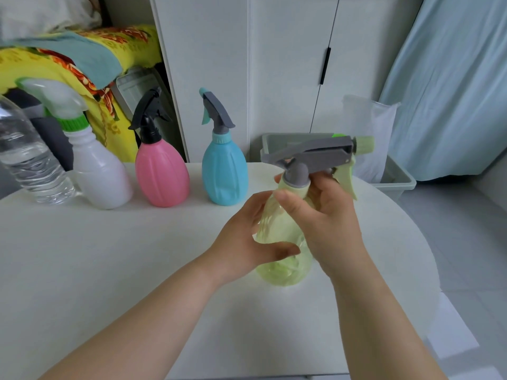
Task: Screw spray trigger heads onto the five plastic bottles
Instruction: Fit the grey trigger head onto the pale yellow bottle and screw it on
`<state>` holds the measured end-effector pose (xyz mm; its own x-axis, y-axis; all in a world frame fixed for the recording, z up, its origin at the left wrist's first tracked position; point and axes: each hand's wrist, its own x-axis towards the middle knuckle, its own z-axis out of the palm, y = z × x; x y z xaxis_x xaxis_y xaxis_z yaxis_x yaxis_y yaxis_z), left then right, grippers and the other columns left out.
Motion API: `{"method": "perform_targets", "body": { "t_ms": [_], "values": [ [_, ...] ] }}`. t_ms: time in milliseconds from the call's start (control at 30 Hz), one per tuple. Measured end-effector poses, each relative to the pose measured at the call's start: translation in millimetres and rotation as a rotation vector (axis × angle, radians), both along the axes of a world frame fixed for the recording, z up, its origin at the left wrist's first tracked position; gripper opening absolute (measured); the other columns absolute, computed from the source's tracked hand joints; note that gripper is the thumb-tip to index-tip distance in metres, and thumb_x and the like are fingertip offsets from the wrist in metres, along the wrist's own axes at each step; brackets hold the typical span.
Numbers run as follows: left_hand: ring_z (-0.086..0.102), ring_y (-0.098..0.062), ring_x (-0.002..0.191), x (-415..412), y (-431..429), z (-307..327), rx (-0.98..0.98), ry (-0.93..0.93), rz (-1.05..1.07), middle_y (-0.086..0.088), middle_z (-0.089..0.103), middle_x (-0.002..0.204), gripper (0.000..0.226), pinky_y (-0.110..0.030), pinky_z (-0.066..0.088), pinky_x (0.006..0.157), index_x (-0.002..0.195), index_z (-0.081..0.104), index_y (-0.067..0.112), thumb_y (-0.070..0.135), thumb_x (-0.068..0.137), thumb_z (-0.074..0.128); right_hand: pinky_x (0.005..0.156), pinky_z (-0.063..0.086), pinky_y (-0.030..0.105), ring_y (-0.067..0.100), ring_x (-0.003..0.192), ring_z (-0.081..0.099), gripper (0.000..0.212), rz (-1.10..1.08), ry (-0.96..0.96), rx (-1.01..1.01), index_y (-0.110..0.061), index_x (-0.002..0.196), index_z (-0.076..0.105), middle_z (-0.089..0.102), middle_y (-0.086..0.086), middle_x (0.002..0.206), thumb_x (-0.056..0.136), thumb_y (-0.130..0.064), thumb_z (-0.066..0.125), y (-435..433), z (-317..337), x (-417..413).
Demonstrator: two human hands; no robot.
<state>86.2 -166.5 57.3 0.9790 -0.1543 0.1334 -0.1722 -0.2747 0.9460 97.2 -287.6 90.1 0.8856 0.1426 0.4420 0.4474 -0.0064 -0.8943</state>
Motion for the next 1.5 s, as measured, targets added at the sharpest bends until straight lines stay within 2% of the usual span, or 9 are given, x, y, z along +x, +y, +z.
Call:
{"method": "perform_targets", "body": {
  "t_ms": [167,433,567,667,900,1000,1233,1400,1500],
  "values": [
    [0.048,0.005,0.115,1.7,2.7,-2.5,0.002,0.014,-0.027,0.024,0.052,0.119,0.068,-0.022,0.036,0.100,0.106,0.041,0.047,0.028,0.051,0.077,0.078,0.040,0.006,-0.018,0.081,0.052,0.031,-0.170,-0.038,-0.031,-0.043,0.074,0.050,0.057,-0.030,0.076,0.074,-0.018,0.069,11.8,-6.6,-2.2],
    [0.053,0.006,0.107,2.5,6.5,-4.9,-0.030,0.035,-0.066,0.024,0.057,0.106,0.061,-0.014,0.043,0.093,0.100,0.046,0.043,0.023,0.051,0.076,0.077,0.034,-0.001,-0.018,0.086,0.049,0.014,0.096,-0.013,-0.046,-0.037,0.089,0.050,0.059,-0.033,0.082,0.084,-0.028,0.040,-4.0,-6.0,-9.7],
    [0.053,0.007,0.107,1.6,6.4,-5.1,-0.032,0.043,-0.067,0.023,0.056,0.109,0.062,-0.011,0.042,0.092,0.102,0.045,0.043,0.023,0.052,0.075,0.070,0.037,-0.003,-0.021,0.080,0.053,0.011,0.033,0.030,0.084,-0.040,0.083,0.054,0.060,-0.042,0.074,0.086,-0.030,0.051,0.9,-9.8,-11.1],
    [0.051,0.006,0.111,1.6,6.6,-3.9,-0.037,0.053,-0.088,0.024,0.055,0.113,0.065,-0.015,0.042,0.096,0.105,0.044,0.044,0.022,0.052,0.075,0.058,0.040,0.003,-0.010,0.061,0.055,0.017,-0.058,-0.047,0.135,-0.033,0.076,0.054,0.061,-0.023,0.060,0.072,-0.019,0.062,4.1,-8.7,-7.7],
    [0.052,0.011,0.106,3.9,6.7,-5.6,-0.031,0.059,-0.082,0.026,0.057,0.108,0.066,-0.006,0.041,0.089,0.101,0.047,0.044,0.015,0.052,0.081,0.079,0.046,0.025,-0.001,0.081,0.054,0.032,0.044,-0.050,0.049,-0.039,0.090,0.048,0.056,-0.023,0.083,0.071,-0.017,0.061,3.8,-4.2,-2.2],
    [0.052,0.007,0.109,3.0,6.5,-4.8,-0.024,0.063,-0.076,0.025,0.058,0.110,0.064,-0.013,0.044,0.092,0.101,0.048,0.044,0.023,0.051,0.081,0.089,0.045,0.025,0.004,0.099,0.056,0.037,0.151,-0.039,0.010,-0.039,0.107,0.051,0.059,-0.018,0.100,0.076,-0.020,0.056,-2.3,-4.0,-5.5],
    [0.046,-0.011,0.123,-0.2,2.9,1.2,-0.017,0.059,-0.086,0.007,0.053,0.128,0.069,-0.046,0.035,0.107,0.107,0.045,0.047,0.044,0.044,0.074,0.092,0.047,0.025,0.001,0.099,0.059,0.033,0.040,-0.123,-0.007,-0.046,0.095,0.052,0.060,-0.022,0.099,0.075,-0.021,0.057,-4.7,0.5,-5.1],
    [0.047,-0.002,0.120,2.2,4.5,-3.6,-0.027,0.069,-0.069,0.024,0.053,0.119,0.065,-0.038,0.037,0.106,0.099,0.047,0.055,0.045,0.041,0.075,0.086,0.038,0.007,-0.006,0.097,0.049,0.036,-0.044,-0.193,-0.142,-0.029,0.114,0.045,0.049,-0.014,0.101,0.080,-0.019,0.051,-1.5,0.3,-4.4],
    [0.049,0.013,0.110,3.0,5.9,-6.3,-0.027,0.072,-0.074,0.034,0.058,0.107,0.064,-0.014,0.041,0.094,0.098,0.048,0.052,0.038,0.044,0.079,0.081,0.034,0.004,-0.007,0.090,0.045,0.026,-0.065,-0.217,-0.184,-0.024,0.108,0.051,0.044,-0.015,0.096,0.082,-0.019,0.048,-3.4,1.7,-3.9]
  ]
}}
